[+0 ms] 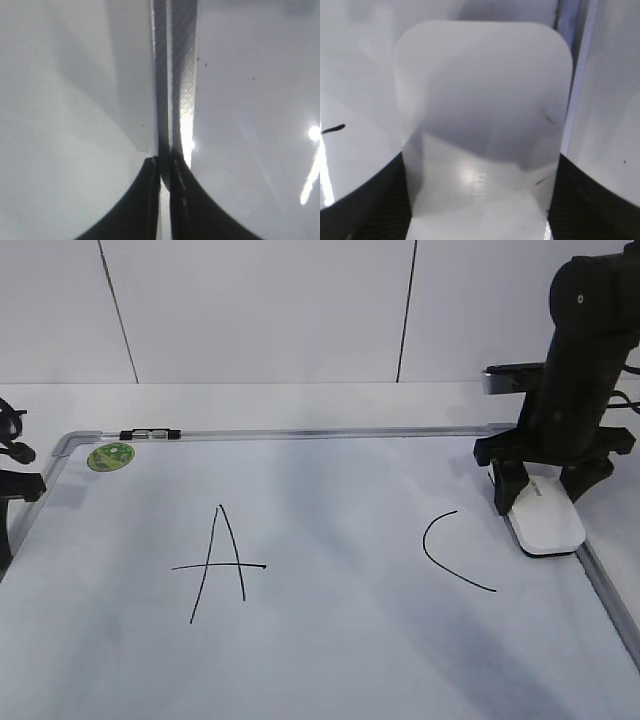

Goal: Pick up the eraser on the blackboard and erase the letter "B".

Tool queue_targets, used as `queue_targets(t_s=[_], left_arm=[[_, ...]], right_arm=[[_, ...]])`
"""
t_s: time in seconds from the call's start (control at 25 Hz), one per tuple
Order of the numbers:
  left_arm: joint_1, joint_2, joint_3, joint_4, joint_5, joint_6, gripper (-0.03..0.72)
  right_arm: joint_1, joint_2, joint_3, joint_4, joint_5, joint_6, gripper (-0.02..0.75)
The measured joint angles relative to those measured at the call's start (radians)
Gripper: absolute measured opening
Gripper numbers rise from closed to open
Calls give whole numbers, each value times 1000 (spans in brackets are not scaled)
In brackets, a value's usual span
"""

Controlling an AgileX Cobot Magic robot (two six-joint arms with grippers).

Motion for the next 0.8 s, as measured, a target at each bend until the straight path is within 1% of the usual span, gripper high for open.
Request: queue_targets(t_s=[0.32, 0.8], left_arm=[[0, 0, 0, 0, 0, 0, 12], [0, 0, 0, 0, 0, 0, 12]], right_arm=[[0, 0, 0, 0, -26, 2, 550], [0, 3, 0, 0, -19, 2, 550]])
